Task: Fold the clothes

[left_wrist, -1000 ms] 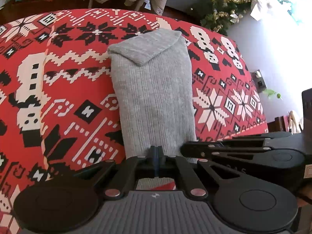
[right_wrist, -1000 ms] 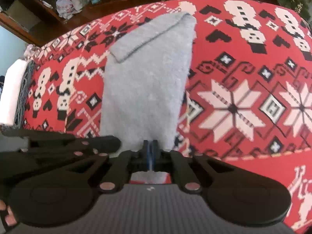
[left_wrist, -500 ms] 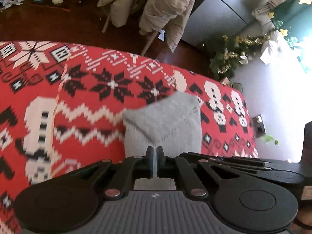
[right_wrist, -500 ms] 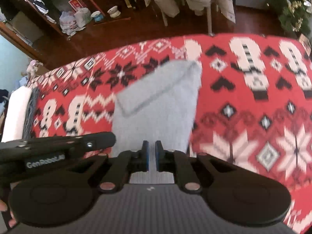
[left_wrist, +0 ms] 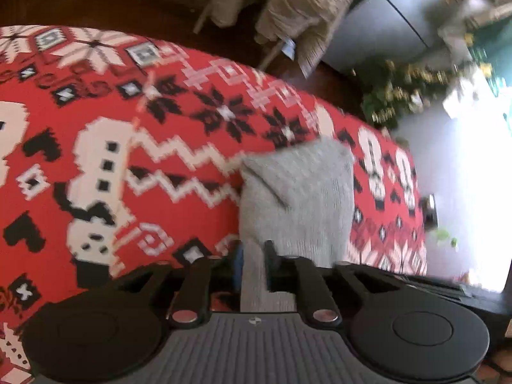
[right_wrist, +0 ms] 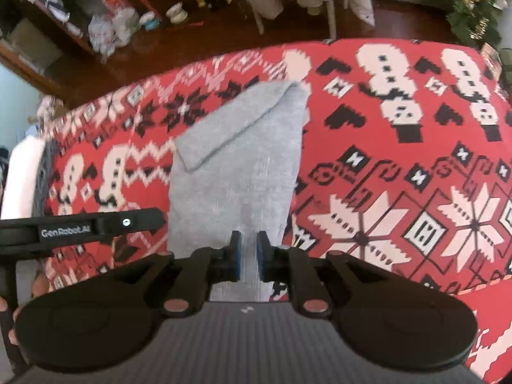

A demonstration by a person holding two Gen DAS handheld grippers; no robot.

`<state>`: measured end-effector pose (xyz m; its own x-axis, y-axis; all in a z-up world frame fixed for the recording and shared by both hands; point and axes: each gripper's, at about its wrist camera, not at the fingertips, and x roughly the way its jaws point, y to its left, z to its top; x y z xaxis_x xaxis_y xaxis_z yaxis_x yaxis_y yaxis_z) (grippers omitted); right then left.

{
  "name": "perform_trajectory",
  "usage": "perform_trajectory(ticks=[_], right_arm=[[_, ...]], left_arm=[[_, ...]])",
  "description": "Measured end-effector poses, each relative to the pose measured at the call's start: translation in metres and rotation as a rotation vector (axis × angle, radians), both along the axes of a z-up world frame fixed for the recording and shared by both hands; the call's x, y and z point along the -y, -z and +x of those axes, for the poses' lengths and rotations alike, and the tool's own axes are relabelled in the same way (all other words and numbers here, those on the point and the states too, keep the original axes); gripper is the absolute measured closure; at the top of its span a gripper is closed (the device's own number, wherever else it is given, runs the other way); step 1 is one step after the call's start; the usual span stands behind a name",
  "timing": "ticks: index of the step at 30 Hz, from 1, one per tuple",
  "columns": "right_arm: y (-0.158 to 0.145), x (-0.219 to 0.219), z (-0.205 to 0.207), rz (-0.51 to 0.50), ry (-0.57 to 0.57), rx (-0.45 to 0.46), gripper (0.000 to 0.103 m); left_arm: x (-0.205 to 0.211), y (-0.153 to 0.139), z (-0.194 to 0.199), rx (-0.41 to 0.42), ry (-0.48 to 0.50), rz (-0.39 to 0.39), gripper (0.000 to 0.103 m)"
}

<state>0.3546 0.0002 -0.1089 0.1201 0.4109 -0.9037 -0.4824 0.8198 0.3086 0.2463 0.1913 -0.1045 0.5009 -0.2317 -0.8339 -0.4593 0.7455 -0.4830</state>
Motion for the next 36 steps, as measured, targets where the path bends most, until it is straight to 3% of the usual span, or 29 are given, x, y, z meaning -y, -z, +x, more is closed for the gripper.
perform_trajectory(ticks=[5,12,13,15,20,25,33,36], right_arm=[[-0.014,0.000,0.025,0.047,0.072,0.035,0.089],[-0.016,-0.016,0.052,0.082,0.095,0.049,0.089],[-0.015,-0.017,0.054,0.085,0.099,0.045,0.089],[-0.015,-0.020,0.056,0.089,0.106,0.038,0.089],[-0.007,-0.021,0.054,0.080,0.118,0.015,0.089],[-0.003,-0.020,0.056,0.078,0.129,0.007,0.089],[-0.002,-0.013,0.065,0.084,0.170,0.028,0.089],[-0.007,-0.013,0.072,0.106,0.176,0.049,0.082]], left_arm=[[-0.029,0.008,0.023,0.030,-0.084,-0.048,0.074],[-0.043,0.034,0.056,0.029,-0.052,-0.117,0.075],[-0.044,0.036,0.059,0.033,-0.051,-0.129,0.076],[-0.044,0.039,0.064,0.048,-0.036,-0.166,0.090],[-0.037,0.037,0.071,0.054,0.017,-0.098,0.098],[-0.039,0.019,0.071,0.099,-0.027,0.011,0.098],[-0.044,0.030,0.063,0.043,-0.122,-0.053,0.094],[-0.046,0.026,0.060,0.046,-0.141,-0.046,0.094]])
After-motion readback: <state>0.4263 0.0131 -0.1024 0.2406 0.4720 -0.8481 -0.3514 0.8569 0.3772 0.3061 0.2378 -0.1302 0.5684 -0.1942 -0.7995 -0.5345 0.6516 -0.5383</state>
